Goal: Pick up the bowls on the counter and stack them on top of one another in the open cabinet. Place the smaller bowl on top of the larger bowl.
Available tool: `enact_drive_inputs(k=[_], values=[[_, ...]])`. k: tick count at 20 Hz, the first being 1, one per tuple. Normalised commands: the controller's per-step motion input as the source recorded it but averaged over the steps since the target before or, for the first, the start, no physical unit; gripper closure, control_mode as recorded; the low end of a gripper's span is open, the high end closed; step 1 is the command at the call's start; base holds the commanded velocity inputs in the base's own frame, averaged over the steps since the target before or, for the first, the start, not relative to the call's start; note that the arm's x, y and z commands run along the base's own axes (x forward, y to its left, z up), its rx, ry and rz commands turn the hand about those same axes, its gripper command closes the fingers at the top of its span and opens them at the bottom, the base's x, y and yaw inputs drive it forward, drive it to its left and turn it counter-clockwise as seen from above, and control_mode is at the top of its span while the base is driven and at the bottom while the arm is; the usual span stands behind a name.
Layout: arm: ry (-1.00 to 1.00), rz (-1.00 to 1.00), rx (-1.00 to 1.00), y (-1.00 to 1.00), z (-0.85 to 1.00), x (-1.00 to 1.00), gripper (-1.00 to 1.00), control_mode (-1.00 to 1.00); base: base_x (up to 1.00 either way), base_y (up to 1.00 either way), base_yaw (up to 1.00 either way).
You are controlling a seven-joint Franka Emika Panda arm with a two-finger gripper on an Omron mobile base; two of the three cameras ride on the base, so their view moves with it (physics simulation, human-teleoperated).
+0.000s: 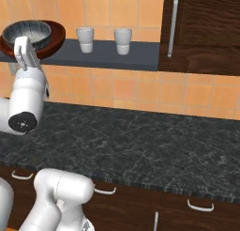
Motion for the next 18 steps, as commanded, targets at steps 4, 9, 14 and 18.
enact_drive_inputs(k=[4, 9, 14, 18], values=[[0.0, 0.01, -0.01, 0.52, 0.0, 0.7, 1.0, -1.0, 0.0, 0.0, 0.0], [0.04, 0.0, -0.03, 0.37, 0.0, 0.69, 1.0, -1.0, 0.0, 0.0, 0.0], [0.06, 0.0, -0.01, 0.12, -0.13, 0.55, 1.0, -1.0, 0.0, 0.0, 0.0], [0.05, 0.0, 0.0, 0.32, -0.29, 0.51, 1.0, -1.0, 0.0, 0.0, 0.0]])
